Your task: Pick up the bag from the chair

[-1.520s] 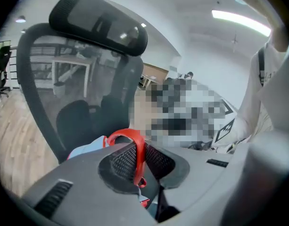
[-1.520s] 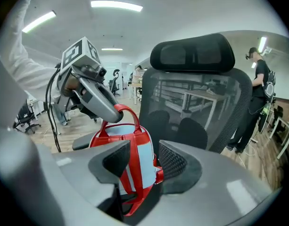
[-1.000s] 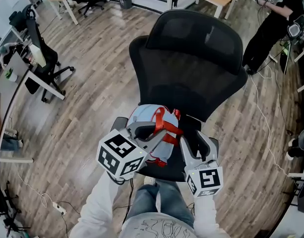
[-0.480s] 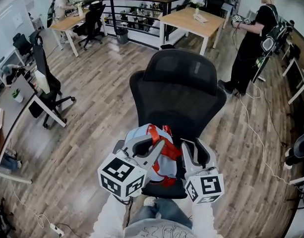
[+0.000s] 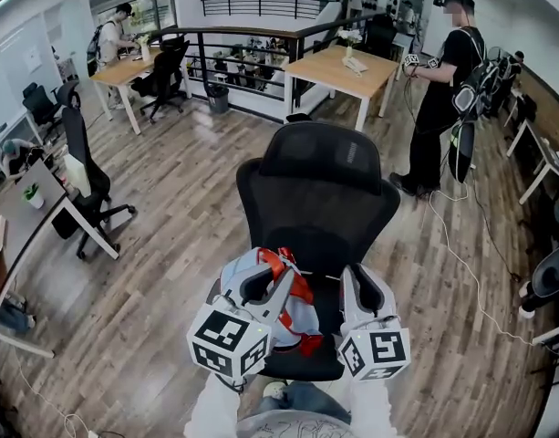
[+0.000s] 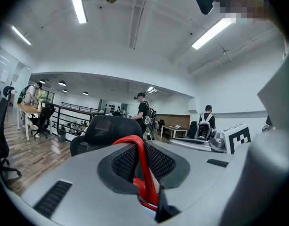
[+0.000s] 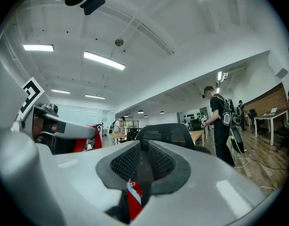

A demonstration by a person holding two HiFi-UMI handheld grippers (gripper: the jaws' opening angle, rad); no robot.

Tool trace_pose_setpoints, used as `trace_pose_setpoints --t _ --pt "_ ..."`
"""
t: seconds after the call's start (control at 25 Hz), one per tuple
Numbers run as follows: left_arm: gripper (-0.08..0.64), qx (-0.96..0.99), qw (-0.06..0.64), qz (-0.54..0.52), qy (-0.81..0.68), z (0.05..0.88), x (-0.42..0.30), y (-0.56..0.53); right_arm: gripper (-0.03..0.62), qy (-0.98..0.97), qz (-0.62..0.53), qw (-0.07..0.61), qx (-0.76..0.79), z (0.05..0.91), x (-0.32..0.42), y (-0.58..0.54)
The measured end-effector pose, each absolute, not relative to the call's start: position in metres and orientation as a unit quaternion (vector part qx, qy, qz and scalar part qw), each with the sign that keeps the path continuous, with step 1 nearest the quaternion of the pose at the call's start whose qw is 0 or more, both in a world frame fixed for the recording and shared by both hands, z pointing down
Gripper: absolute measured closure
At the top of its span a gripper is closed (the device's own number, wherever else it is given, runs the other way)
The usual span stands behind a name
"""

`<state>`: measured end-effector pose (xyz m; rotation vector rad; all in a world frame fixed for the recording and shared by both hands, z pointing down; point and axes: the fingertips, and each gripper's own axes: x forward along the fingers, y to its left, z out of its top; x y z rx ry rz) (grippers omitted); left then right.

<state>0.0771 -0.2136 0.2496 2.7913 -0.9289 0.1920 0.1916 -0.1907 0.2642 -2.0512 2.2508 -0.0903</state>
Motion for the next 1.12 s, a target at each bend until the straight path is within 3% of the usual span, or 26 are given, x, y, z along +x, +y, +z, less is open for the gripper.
trace_pose_setpoints --t 0.16,1.12 --pt "0.511 0.938 0.076 0.063 -0.332 0.246 0.073 -0.210 0.581 0.734 -0.023 0.059 -0.676 0.256 0.193 -0.185" --pt "0.508 0.927 0.082 0.054 -0.361 0.252 0.046 -0.212 0.581 0.712 -0.018 0.054 -0.700 0.251 0.204 -0.178"
